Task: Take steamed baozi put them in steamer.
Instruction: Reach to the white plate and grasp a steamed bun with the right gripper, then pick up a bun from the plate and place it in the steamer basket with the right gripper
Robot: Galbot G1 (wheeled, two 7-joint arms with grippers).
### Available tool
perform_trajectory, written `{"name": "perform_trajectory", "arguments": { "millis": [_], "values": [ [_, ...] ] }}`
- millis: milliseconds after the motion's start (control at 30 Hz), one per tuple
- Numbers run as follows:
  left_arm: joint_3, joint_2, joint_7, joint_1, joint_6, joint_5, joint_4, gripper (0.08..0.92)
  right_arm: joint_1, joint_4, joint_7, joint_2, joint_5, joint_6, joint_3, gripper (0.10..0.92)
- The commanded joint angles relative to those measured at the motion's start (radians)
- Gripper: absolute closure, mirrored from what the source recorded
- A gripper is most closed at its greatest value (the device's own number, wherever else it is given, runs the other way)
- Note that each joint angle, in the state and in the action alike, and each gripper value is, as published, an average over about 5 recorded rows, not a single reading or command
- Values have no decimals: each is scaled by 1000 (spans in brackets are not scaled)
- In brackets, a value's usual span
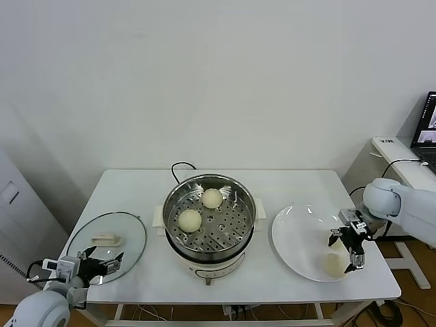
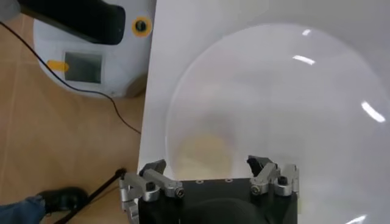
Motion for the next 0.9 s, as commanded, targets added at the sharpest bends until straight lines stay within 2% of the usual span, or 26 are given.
{"name": "perform_trajectory", "arguments": {
  "millis": [33,167,500,700,900],
  "values": [
    [0,-1,0,1,1,1,1,177,-143,-41,31,7,-48,-6,95,229],
    [0,-2,-2,2,2,4,1,177,-164,-57,46,18,-41,-21,118,298],
    [-1,1,-3,0,3,3,-3,177,-146,-56,49,15,-10,-36,128,553],
    [-5,6,-4,-2,5,0,-5,177,110,12,24,13,66,-13,49,598],
    [-3,13,-3,-2,4,-2,0,177,327,25,2,116,131,72,55,601]
  ]
}}
